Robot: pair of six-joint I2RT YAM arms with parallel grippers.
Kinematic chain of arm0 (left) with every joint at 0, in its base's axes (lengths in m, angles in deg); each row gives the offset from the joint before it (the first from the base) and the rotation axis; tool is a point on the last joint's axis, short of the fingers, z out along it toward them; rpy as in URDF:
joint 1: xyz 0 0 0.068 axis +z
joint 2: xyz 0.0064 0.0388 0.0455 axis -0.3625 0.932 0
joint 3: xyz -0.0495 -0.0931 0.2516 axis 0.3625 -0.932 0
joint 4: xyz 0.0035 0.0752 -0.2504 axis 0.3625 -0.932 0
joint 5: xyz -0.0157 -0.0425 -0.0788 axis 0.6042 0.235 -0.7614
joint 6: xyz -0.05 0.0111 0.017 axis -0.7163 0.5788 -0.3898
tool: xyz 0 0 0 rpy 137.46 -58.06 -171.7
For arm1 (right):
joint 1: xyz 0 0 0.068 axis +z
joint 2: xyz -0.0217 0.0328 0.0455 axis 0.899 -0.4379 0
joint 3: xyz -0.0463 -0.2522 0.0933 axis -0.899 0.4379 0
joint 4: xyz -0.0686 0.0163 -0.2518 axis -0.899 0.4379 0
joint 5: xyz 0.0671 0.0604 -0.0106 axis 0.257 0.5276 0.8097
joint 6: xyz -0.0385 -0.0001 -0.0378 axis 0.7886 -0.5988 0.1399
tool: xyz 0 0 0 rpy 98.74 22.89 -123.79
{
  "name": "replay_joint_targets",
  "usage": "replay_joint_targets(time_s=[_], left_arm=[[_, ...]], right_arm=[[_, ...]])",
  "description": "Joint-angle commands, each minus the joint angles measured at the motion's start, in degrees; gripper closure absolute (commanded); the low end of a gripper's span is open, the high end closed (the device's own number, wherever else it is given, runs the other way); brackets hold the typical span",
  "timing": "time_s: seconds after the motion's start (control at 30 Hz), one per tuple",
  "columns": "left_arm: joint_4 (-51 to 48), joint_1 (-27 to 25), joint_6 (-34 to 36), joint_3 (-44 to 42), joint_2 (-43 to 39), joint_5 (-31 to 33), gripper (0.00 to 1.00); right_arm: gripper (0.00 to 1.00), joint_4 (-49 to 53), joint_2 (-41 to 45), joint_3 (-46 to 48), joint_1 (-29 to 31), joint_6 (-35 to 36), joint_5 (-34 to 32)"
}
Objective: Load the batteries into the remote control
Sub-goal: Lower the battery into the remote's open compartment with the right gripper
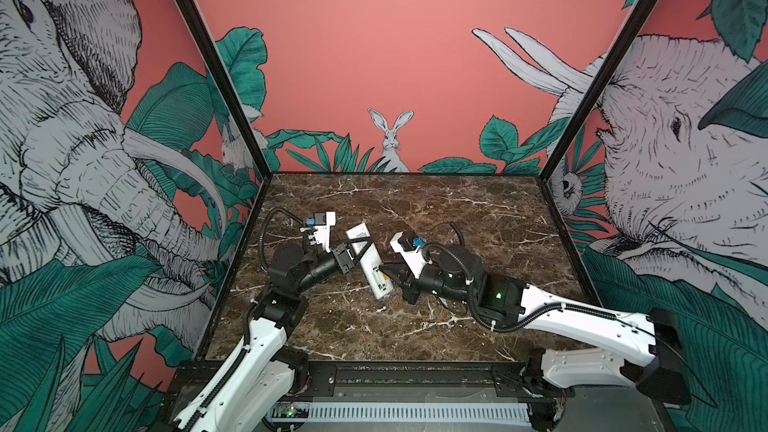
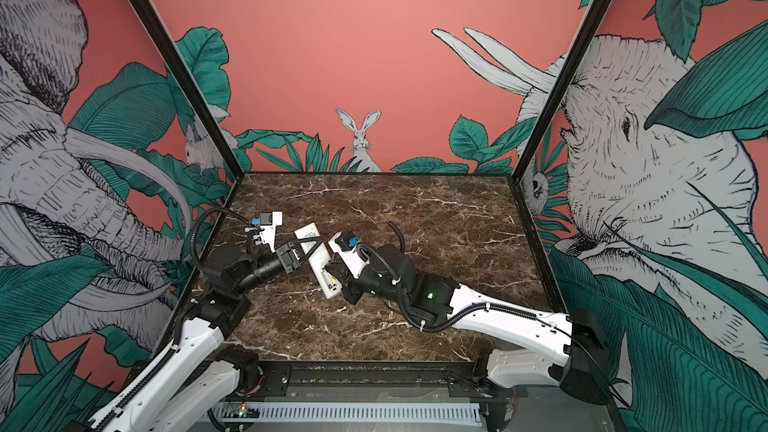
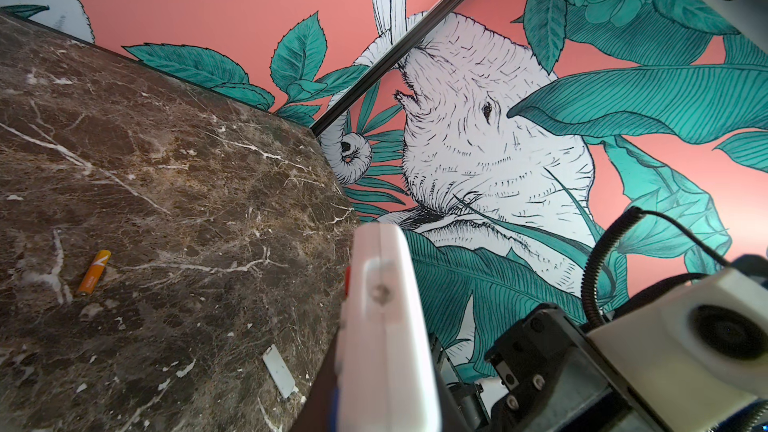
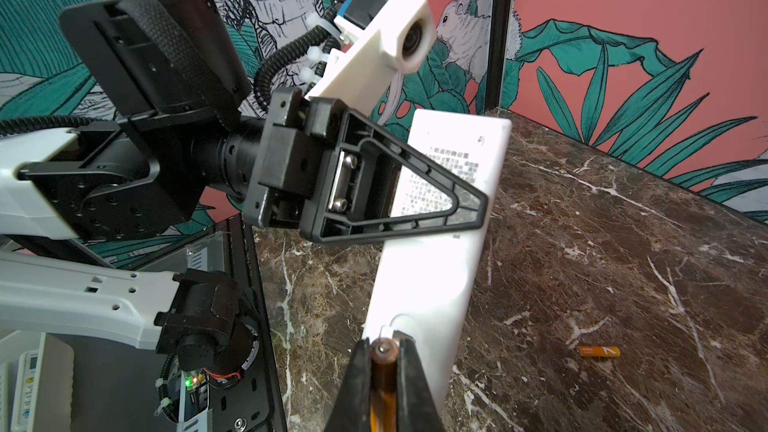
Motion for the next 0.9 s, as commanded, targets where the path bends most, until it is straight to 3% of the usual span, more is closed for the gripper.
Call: replay_joint_targets(time_s=[0.0, 0.87], left_arm=[[3.8, -0.2, -1.6, 1.4, -0.2, -0.9, 1.00], [8.1, -0.2, -4.8, 1.3, 0.4, -1.2, 1.00]], right_arm=[[1.00, -5.0, -0.1, 0.0, 0.6, 1.0, -0.3], [1.00, -9.3, -2.1, 2.8, 1.2, 1.5, -3.9]])
